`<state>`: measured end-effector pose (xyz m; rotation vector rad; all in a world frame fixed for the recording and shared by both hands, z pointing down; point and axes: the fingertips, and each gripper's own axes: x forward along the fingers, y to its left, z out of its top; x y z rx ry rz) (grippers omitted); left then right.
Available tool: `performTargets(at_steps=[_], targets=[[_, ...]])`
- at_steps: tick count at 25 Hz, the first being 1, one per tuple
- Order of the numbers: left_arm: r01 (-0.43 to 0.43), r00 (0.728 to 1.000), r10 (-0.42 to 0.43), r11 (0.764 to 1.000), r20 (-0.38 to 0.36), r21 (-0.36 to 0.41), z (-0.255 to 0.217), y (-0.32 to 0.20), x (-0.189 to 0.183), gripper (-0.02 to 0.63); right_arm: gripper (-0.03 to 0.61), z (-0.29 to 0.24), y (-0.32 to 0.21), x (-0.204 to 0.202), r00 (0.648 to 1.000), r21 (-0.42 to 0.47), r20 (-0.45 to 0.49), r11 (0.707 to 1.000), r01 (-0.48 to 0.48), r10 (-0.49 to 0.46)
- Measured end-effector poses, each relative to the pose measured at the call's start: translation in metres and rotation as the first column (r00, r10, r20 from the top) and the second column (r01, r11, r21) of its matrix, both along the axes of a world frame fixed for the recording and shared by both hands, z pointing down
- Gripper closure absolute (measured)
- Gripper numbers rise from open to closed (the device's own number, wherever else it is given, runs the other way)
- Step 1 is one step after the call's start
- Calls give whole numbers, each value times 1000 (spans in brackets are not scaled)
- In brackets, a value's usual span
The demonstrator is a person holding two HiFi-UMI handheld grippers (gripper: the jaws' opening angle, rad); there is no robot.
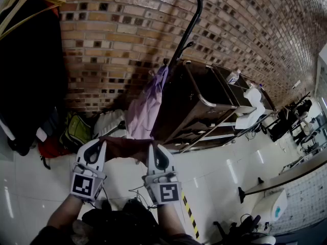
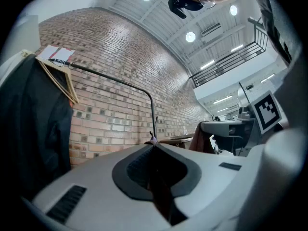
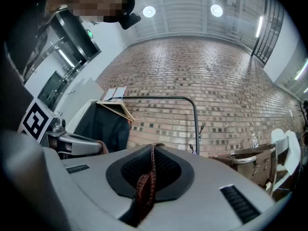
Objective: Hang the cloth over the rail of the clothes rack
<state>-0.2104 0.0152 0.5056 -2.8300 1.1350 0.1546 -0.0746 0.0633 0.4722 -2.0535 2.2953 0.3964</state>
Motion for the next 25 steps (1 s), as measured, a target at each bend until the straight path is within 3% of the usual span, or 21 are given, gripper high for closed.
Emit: performTargets(at_steps=[8, 25], targets=[[-68, 998, 68, 998, 6, 12, -9, -17, 60, 581, 558, -6, -12, 53, 999, 17, 4, 999, -37, 37], [-173, 985, 172, 984, 11, 45, -48, -138, 283, 581, 558, -35, -141, 245, 999, 65, 45, 998, -26, 23]])
